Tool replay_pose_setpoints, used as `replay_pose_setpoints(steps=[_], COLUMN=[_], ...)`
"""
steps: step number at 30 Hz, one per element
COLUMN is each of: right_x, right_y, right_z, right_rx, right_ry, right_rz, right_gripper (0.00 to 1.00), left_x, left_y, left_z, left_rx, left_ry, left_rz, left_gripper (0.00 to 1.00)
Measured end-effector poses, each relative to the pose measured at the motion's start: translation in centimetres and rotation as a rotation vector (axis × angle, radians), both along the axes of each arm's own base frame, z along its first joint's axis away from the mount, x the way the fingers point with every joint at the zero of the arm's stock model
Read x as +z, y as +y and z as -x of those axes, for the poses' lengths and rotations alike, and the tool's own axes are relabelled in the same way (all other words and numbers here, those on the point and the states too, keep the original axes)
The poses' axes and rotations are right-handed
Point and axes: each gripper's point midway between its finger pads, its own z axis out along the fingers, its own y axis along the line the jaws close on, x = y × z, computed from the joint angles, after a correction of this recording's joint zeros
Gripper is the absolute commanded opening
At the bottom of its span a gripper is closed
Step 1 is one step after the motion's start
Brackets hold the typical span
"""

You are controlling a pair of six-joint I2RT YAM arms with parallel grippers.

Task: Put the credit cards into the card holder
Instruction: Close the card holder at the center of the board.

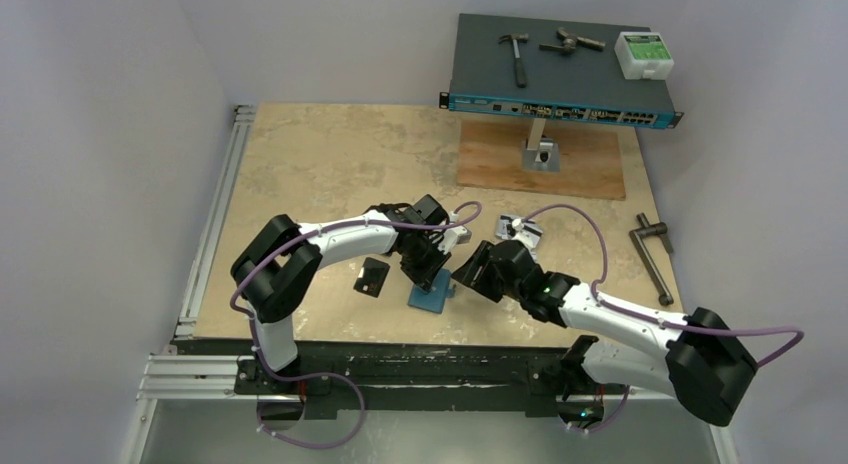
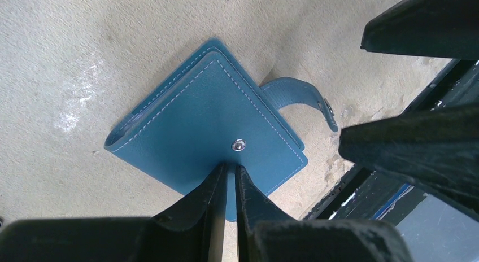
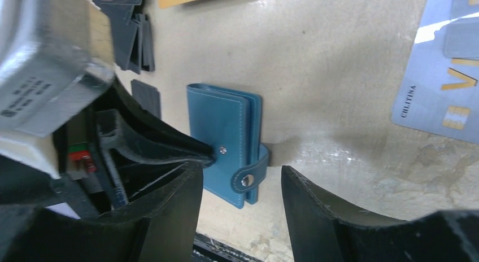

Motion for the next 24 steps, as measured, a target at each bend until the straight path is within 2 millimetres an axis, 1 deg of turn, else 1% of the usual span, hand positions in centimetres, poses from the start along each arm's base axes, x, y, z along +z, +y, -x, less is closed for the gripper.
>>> replay_pose_setpoints(steps=[2,4,7,10,13,17,21,24], right_x=[0.5,0.4,-0.3,-1.1,-1.1,-0.3,-0.6,-0.9], right_y=[0.2,0.3,0.4,0.7,1.1,1.8,1.6,1.2], right_z=[-0.2,-0.2,-0.2,0.0,-0.2,-0.5,-0.2,0.0], right_rx=[0.005,0.008,0.017,0.035,0.049,0.062,0.065,0.066], right_ry=[-0.014,-0.012,0.009,0.037,0.041,0.029,0.042,0.057], right_rz=[-0.008,-0.003,0.016,0.036,0.050,0.048,0.065,0.082], right_gripper=[0.50,0.46,0.43,0.43,0.41,0.27,0.20,0.18], left_x=[0.0,0.0,0.0,0.0,-0.1,0.0,0.0,0.1], left_y=[0.0,0.0,0.0,0.0,0.0,0.0,0.0,0.0], left_z=[0.0,0.0,-0.1,-0.1,-0.1,-0.2,-0.2,-0.2], left_rx=[0.001,0.001,0.004,0.009,0.019,0.027,0.030,0.031], left_ry=[0.000,-0.001,-0.003,-0.003,-0.001,-0.002,-0.004,-0.009], left_rz=[0.000,0.001,-0.001,-0.001,-0.001,0.008,0.017,0.022], left_gripper=[0.11,0.11,0.11,0.11,0.11,0.11,0.11,0.11])
